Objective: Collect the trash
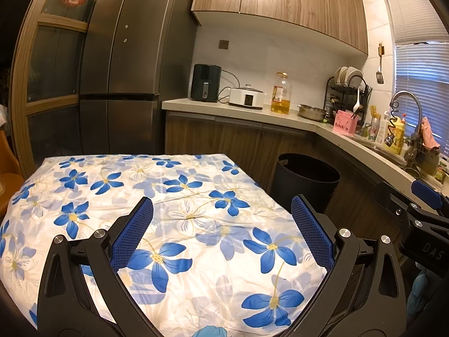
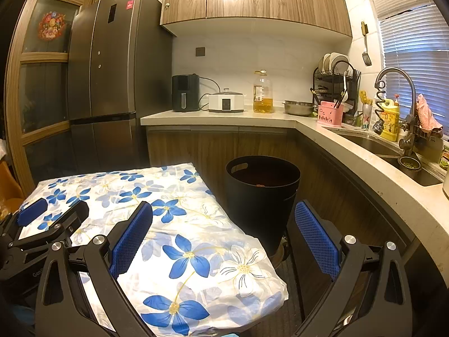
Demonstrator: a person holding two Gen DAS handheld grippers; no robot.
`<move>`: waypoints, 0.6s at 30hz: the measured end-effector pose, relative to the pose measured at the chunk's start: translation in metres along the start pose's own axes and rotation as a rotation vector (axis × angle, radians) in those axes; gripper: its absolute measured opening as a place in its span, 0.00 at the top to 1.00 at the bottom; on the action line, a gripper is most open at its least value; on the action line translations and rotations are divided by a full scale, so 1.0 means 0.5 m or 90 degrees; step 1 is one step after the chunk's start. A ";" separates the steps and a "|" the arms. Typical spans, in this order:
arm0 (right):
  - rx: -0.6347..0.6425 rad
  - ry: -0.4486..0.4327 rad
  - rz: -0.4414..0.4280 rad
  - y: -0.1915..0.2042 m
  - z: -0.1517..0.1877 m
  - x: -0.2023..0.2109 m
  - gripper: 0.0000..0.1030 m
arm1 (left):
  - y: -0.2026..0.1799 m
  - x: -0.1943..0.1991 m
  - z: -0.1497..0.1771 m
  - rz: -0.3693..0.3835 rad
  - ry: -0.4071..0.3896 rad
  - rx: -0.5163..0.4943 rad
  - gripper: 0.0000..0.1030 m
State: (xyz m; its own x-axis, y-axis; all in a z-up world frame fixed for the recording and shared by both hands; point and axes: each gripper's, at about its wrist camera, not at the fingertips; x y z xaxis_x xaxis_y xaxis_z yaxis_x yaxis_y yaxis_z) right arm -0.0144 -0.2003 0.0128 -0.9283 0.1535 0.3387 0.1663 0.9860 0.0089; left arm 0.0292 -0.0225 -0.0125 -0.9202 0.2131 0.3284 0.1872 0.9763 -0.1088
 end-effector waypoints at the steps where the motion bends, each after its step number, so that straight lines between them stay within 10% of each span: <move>1: 0.000 0.000 0.001 0.000 0.000 0.000 0.05 | -0.001 -0.001 0.001 0.000 0.000 0.000 0.06; 18: -0.001 0.002 -0.001 -0.001 0.001 -0.002 0.05 | -0.006 -0.002 0.002 0.000 0.001 0.000 0.06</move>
State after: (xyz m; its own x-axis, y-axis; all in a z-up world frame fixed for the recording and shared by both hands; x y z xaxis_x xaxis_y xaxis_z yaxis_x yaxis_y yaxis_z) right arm -0.0136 -0.2007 0.0121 -0.9277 0.1520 0.3411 0.1657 0.9861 0.0111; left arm 0.0292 -0.0256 -0.0133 -0.9196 0.2133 0.3299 0.1876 0.9763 -0.1084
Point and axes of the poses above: each gripper's, at about its wrist camera, not at the fingertips, and x roughly against the way its jaws point, y to its left, z to its underside, and after that the axes turned 1 degree about -z, right-handed
